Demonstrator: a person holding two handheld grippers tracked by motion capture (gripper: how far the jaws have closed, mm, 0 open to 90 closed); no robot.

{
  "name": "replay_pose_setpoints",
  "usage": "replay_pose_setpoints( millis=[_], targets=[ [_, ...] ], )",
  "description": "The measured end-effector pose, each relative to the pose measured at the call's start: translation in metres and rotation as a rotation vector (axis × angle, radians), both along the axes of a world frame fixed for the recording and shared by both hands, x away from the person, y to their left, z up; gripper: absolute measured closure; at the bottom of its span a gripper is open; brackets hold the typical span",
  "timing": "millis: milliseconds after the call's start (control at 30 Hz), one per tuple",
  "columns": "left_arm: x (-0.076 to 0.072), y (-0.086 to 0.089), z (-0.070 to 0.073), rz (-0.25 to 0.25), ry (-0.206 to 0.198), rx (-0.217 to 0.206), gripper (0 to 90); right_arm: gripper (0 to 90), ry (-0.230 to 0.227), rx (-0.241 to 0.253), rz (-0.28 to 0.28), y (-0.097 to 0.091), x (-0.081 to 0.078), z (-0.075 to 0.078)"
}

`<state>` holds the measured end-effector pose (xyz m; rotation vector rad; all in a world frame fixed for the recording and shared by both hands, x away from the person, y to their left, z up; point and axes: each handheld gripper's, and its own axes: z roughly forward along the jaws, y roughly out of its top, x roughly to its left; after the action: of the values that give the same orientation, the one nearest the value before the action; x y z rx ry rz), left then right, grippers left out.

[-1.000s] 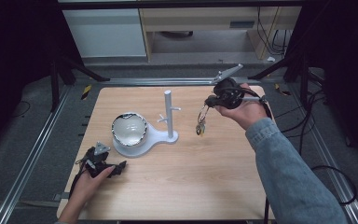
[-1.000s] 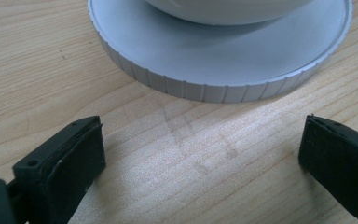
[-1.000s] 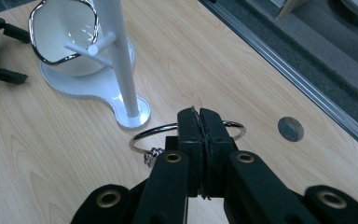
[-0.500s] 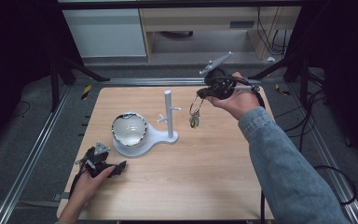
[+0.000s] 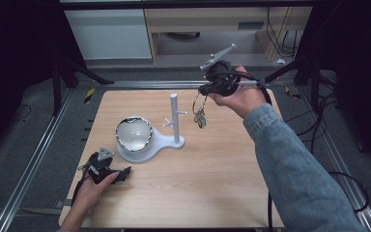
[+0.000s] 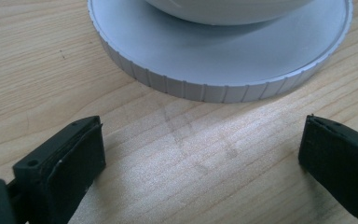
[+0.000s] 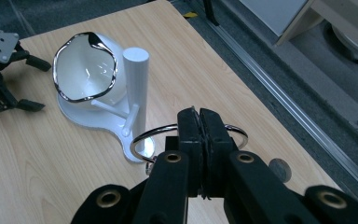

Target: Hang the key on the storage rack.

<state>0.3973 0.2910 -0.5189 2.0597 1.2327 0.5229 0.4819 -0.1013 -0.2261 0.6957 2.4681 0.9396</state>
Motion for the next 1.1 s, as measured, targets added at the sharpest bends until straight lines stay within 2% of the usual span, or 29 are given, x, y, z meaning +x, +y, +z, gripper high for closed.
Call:
replay_pose_setpoints(
  millis=[233, 400, 833, 1100],
  targets=[
    [0.000, 0.000, 0.000, 0.000, 0.000, 0.000, 0.0, 88.7, -0.013, -0.004, 0.020, 0.008, -0.004, 0.011],
    [0.000, 0.000, 0.000, 0.000, 0.000, 0.000, 0.0, 88.7, -0.016, -0.012, 0.032, 0.013, -0.004, 0.014],
    [0.000, 0.000, 0.000, 0.000, 0.000, 0.000, 0.0, 89.1, 0.008, -0.029, 0.060, 0.029, -0.002, 0.005],
    [0.000, 0.000, 0.000, 0.000, 0.000, 0.000, 0.0, 89.2, 0.037, -0.051, 0.075, 0.040, 0.002, -0.012]
  ],
)
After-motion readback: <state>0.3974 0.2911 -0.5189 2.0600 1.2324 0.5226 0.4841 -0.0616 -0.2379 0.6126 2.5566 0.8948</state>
